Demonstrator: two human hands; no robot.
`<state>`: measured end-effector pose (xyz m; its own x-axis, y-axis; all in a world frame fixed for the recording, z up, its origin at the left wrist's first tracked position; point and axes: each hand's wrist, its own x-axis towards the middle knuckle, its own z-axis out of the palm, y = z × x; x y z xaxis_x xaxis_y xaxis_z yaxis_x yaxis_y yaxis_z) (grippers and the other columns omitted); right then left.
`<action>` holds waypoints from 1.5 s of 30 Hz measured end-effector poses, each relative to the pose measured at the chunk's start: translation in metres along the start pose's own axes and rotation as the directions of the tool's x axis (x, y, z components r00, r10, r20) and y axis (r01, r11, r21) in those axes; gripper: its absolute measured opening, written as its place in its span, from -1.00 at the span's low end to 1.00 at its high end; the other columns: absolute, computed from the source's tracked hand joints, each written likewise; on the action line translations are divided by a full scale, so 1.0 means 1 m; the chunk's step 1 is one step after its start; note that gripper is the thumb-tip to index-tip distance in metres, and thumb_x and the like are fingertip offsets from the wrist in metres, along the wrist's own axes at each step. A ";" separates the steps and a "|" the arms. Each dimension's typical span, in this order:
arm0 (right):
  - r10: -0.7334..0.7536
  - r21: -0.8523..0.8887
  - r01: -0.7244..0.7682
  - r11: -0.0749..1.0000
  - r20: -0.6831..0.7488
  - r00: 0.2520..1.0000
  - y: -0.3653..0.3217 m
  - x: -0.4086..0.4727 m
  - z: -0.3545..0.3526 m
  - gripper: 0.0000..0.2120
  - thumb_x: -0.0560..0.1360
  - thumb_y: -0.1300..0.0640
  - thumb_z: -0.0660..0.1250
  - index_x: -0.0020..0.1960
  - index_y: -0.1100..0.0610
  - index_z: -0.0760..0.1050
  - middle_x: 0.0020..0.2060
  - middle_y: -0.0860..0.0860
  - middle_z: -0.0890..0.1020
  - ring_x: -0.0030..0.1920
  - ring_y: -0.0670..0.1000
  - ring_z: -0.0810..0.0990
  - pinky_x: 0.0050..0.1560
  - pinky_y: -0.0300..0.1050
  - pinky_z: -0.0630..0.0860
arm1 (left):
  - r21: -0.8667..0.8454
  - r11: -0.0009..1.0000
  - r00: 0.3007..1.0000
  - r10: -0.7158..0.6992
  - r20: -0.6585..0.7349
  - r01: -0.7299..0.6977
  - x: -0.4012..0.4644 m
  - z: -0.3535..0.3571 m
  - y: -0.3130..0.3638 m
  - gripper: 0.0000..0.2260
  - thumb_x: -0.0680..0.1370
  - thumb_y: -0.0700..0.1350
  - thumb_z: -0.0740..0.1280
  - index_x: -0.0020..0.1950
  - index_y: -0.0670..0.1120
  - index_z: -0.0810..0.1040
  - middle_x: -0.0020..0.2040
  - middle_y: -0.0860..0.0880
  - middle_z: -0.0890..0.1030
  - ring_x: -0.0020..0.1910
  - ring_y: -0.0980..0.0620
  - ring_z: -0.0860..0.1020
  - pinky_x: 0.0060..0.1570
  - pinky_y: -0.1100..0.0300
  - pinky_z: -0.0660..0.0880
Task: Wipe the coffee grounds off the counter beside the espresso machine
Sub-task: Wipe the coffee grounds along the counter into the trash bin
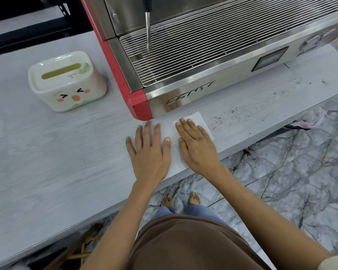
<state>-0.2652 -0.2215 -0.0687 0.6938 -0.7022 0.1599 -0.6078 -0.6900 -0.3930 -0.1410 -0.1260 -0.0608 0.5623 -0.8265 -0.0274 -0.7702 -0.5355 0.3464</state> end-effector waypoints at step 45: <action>0.037 -0.035 -0.041 0.999 -0.110 0.993 0.042 0.007 -0.006 -0.64 0.60 0.25 0.16 0.36 0.30 0.42 0.34 0.21 0.47 0.38 0.16 0.40 0.39 0.14 0.32 | 0.051 0.999 0.999 0.002 -0.035 0.000 0.000 0.007 0.003 -0.45 0.65 0.21 0.02 0.61 0.04 0.20 0.63 0.00 0.16 0.62 -0.11 0.06 0.53 -0.27 -0.04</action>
<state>-0.2877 -0.2565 -0.0787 0.6241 -0.7422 0.2441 -0.6489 -0.6664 -0.3672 -0.1455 -0.1293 -0.0658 0.5712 -0.8208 0.0058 -0.7845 -0.5438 0.2982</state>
